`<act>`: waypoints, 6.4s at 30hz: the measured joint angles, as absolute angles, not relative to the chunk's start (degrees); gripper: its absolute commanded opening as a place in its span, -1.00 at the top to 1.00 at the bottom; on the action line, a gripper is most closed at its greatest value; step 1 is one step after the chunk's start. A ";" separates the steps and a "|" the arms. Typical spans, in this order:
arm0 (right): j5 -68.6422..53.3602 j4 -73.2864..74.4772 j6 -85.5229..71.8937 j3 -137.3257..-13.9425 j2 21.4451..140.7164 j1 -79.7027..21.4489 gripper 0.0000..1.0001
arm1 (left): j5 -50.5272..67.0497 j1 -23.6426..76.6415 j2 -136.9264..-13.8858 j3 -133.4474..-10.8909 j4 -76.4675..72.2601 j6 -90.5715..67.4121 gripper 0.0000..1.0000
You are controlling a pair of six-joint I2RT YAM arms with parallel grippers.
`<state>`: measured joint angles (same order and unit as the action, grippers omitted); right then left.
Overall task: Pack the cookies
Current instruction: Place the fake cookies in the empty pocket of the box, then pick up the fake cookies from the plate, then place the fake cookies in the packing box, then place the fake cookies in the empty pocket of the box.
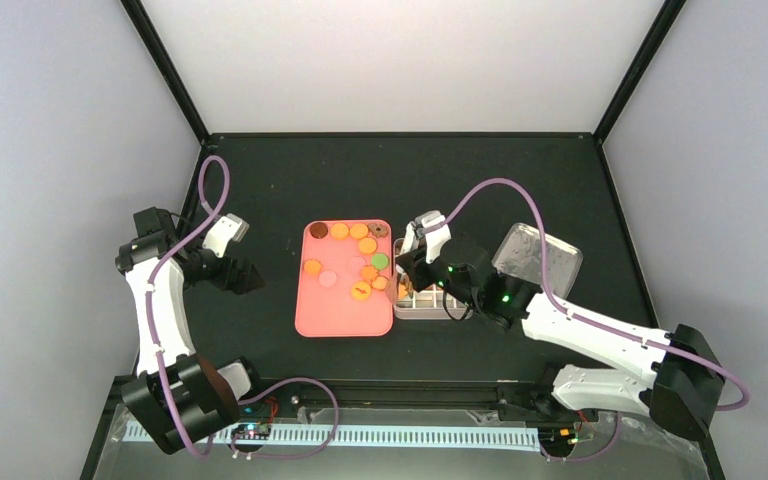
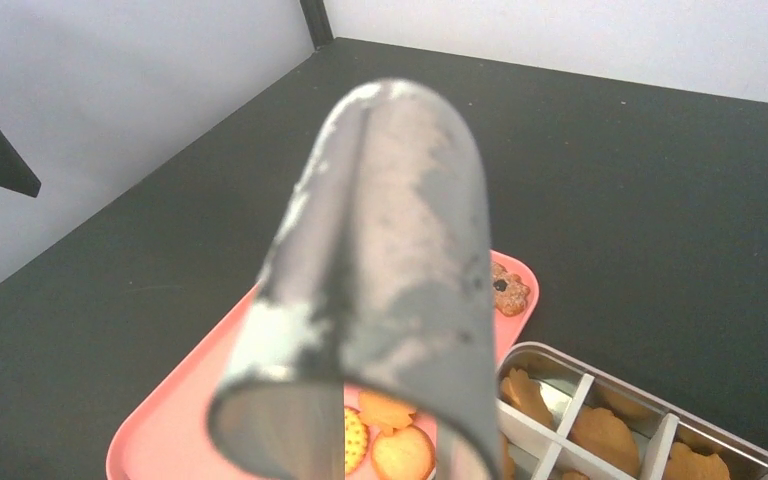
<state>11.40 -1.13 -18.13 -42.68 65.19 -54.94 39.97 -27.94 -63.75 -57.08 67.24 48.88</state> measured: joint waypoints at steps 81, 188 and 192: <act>9.26 -2.02 -11.55 -76.55 102.85 -59.83 0.22 | 39.13 -28.05 -64.82 -58.87 68.20 48.60 -0.97; 15.86 9.06 -14.44 -42.26 51.75 -46.81 0.41 | 42.59 -24.51 -59.86 -47.99 54.26 44.51 -0.97; 11.20 8.86 -14.55 -40.82 52.56 -45.12 0.41 | 42.37 -24.34 -60.51 -48.86 54.61 44.51 -0.98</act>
